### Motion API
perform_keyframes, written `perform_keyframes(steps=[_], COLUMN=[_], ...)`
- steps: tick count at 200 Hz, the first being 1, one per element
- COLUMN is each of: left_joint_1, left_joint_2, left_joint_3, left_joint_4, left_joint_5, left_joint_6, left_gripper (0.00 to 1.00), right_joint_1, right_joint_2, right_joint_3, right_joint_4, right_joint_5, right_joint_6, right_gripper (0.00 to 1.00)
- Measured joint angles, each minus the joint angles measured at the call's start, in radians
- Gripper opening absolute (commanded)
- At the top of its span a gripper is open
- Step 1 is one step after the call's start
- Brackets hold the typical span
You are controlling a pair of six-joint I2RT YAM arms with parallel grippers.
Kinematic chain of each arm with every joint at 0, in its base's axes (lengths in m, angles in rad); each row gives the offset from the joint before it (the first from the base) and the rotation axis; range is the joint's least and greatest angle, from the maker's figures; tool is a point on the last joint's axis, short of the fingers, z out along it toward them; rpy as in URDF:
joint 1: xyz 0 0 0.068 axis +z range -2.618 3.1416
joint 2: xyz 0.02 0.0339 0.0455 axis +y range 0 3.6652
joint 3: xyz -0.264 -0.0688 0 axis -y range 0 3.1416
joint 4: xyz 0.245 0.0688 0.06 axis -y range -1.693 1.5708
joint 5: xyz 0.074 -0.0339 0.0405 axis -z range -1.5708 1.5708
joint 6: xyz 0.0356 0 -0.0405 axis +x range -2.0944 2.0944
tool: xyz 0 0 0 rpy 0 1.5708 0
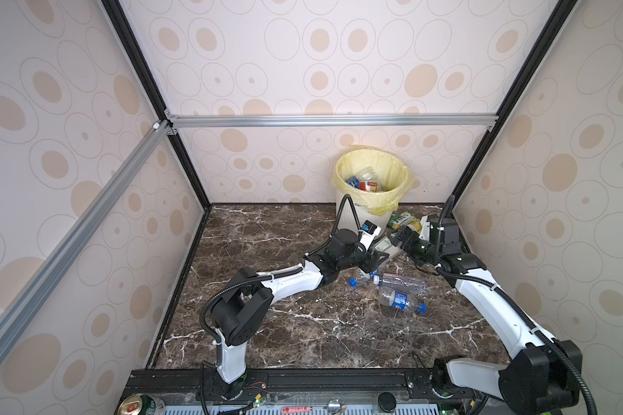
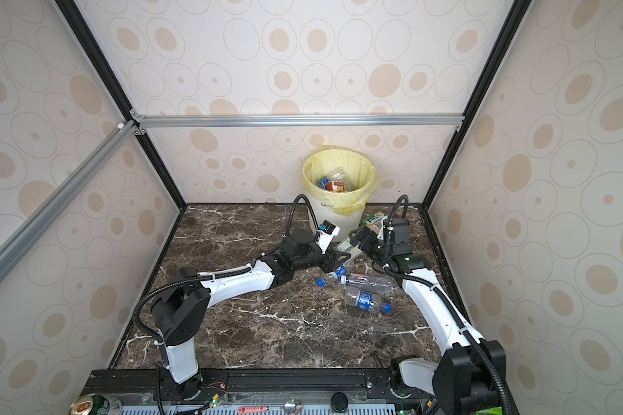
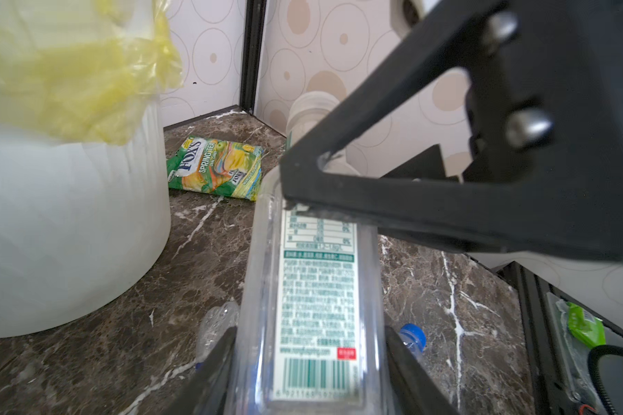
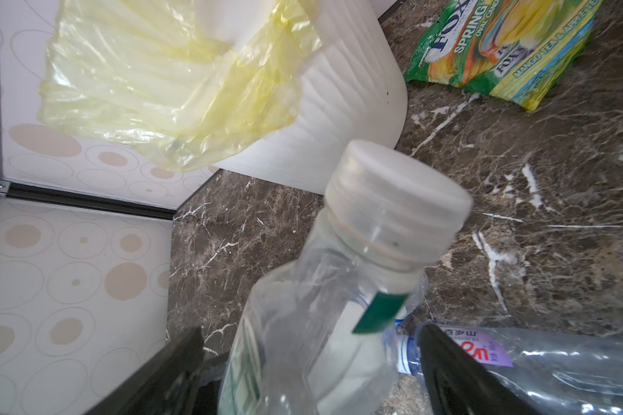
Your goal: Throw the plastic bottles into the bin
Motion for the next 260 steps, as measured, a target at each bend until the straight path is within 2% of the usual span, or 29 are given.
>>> perform_keyframes(steps=[21,35,65,105,127,184,260], left_joint_1=[-0.010,-0.013,-0.014,-0.016,-0.016,-0.016,-0.012], left_joint_2=[-0.018,-0.024,-0.024,-0.041,-0.079,-0.227,-0.303], left_joint_3=[0.000,0.000,-0.002,-0.008,-0.020,-0.010,0.006], left_joint_4=[0.014,0.016,0.021,0.017,-0.002,-0.076,-0.151], left_joint_5=[0.001,0.002,0.002,-0.018,-0.047,-0.141,-0.243], left_joint_6=[-0.011,-0.015,-0.030,-0.027,-0.015,0.055,0.126], left_gripper=[0.47,0.48,0.57,0.84,0.99,0.99,0.99], right_joint_1=[0.000,0.000,-0.005,-0.006,-0.006,-0.006,-0.006], right_joint_2=[0.000,0.000,0.000,0.000,0.009,0.106,0.204], right_joint_3=[-0.014,-0.017,-0.017,0.008,0.093,0.480,0.937], right_joint_4=[0.023,0.043,0.070,0.036,-0.018,-0.106,-0.106], right_joint_5=[-0.018,-0.031,-0.040,-0.029,0.005,0.142,0.285], right_joint_6=[0.030,0.042,0.078,0.056,0.015,-0.137,-0.307], right_gripper=[0.87,0.77,0.60,0.49,0.48,0.48,0.50])
